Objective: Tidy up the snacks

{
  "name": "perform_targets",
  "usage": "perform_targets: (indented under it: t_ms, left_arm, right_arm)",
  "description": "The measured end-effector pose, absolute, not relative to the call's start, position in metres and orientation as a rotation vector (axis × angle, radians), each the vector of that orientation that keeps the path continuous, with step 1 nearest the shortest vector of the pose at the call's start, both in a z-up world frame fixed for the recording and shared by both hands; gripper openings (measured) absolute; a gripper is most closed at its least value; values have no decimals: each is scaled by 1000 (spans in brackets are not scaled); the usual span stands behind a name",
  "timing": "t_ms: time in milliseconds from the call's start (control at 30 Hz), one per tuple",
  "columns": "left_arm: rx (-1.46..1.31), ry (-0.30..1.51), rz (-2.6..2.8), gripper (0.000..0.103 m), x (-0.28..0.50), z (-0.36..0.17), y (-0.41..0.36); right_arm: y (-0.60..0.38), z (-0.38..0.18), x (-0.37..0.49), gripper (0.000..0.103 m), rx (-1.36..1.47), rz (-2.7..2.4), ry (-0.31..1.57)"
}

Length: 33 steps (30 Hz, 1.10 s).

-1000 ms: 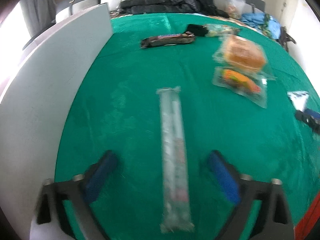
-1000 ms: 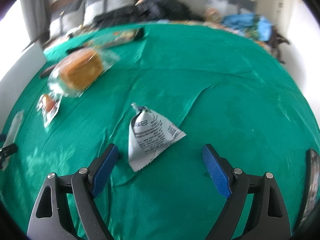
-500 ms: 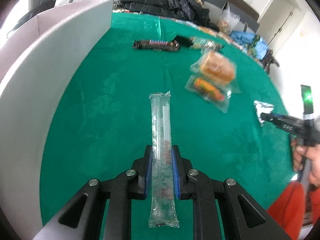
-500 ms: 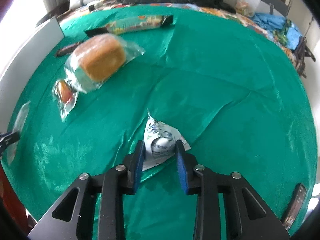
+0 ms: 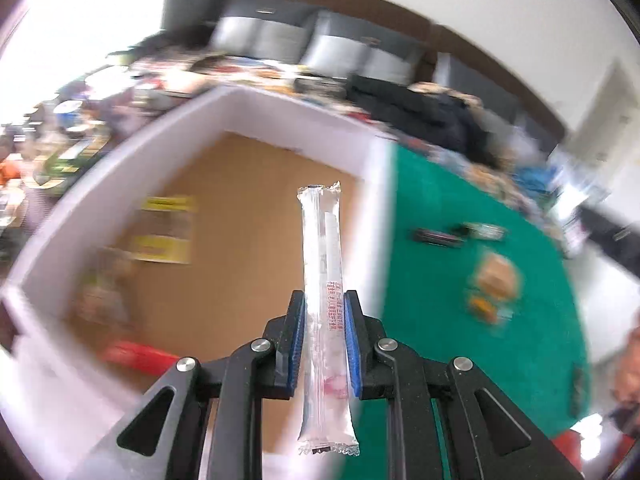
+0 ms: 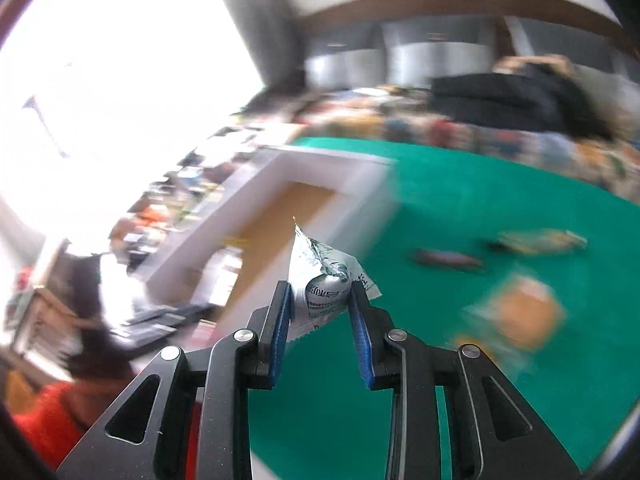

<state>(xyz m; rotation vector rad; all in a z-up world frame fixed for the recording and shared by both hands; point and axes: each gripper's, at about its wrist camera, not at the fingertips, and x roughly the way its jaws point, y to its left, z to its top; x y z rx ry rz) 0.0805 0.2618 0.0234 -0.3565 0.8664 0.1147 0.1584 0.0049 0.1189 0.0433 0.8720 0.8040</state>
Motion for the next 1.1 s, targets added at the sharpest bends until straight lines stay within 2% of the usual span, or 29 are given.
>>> perform_targets:
  t_ms: [33, 67, 100, 133, 167, 367, 533, 600, 633, 733, 867, 967, 1100]
  left_arm:
    - [-328, 872, 191, 25, 77, 22, 281]
    - [-310, 880, 244, 47, 73, 20, 295]
    - [-293, 898, 309, 63, 70, 18, 312]
    - [-287, 899, 348, 84, 63, 16, 324]
    - [-286, 881, 379, 87, 55, 17, 333]
    - [-388, 787, 387, 87, 21, 24, 345]
    - [-389, 762, 183, 88, 32, 38, 274]
    - [-365, 768, 70, 93, 39, 39, 230]
    - [-356, 773, 30, 100, 43, 39, 215]
    - [-315, 822, -98, 103, 59, 19, 150]
    - [-217, 983, -157, 102, 97, -46, 77]
    - [-148, 1054, -132, 101, 120, -88, 47]
    - [-51, 1054, -81, 101, 145, -107, 28]
  right_arm:
    - [22, 122, 159, 34, 57, 834, 875]
    - [52, 125, 161, 48, 78, 872, 879]
    - [71, 125, 162, 70, 81, 880, 887]
    - [82, 125, 164, 72, 78, 870, 890]
    - [92, 126, 164, 72, 80, 848, 878]
    - [45, 110, 163, 72, 19, 741, 823]
    - [-66, 20, 168, 72, -206, 412, 862]
    - [-120, -16, 165, 72, -259, 281, 893]
    - [-147, -31, 163, 72, -268, 222, 911]
    - [-219, -61, 153, 72, -251, 80, 949]
    - [-274, -80, 145, 72, -168, -22, 968]
    - [-289, -86, 144, 72, -102, -31, 961]
    - [-293, -86, 140, 77, -42, -40, 922]
